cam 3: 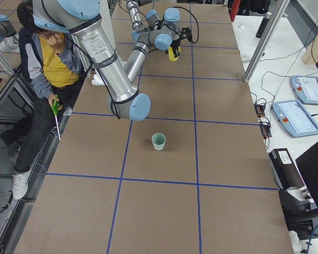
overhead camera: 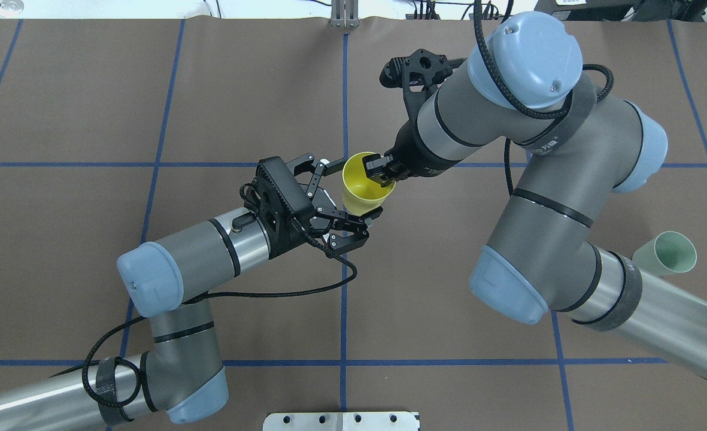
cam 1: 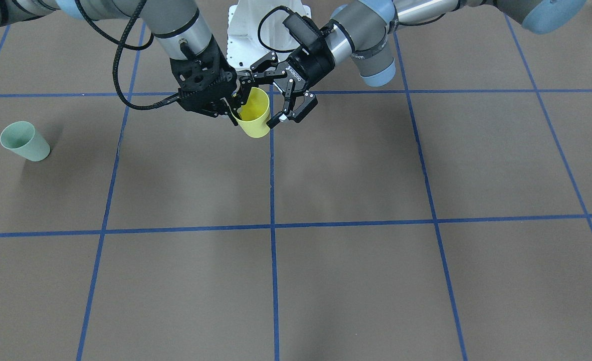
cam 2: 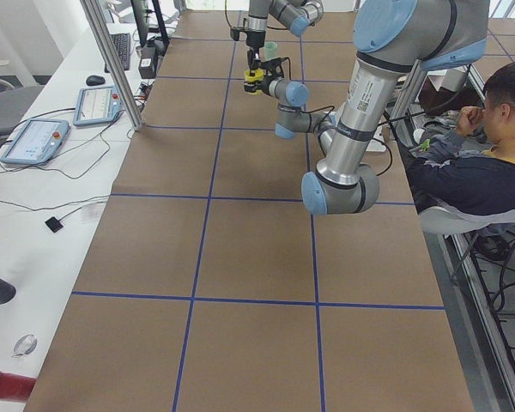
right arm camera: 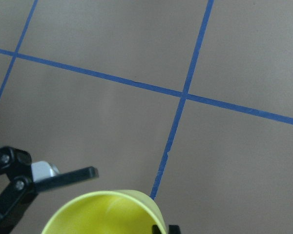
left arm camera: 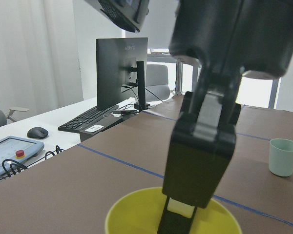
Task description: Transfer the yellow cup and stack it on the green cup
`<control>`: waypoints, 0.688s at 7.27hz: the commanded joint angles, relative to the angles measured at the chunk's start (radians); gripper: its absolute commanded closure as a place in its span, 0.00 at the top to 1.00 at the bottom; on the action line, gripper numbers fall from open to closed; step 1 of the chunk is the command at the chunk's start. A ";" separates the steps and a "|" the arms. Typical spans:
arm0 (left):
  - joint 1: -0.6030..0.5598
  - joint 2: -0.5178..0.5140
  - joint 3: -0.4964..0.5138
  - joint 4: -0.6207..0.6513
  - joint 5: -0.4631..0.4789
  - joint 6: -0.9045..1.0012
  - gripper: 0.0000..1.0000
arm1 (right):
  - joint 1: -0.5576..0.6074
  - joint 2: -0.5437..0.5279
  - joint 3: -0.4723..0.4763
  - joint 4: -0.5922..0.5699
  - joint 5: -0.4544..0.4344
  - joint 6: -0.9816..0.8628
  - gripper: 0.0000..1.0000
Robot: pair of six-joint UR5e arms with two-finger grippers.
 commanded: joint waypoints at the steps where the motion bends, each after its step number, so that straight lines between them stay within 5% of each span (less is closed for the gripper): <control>1: -0.002 0.005 -0.001 -0.001 0.000 0.000 0.99 | 0.056 -0.010 -0.005 -0.003 0.005 0.000 0.00; 5: -0.012 0.009 0.003 0.003 0.000 0.006 0.98 | 0.290 -0.123 -0.006 -0.003 0.072 -0.020 0.00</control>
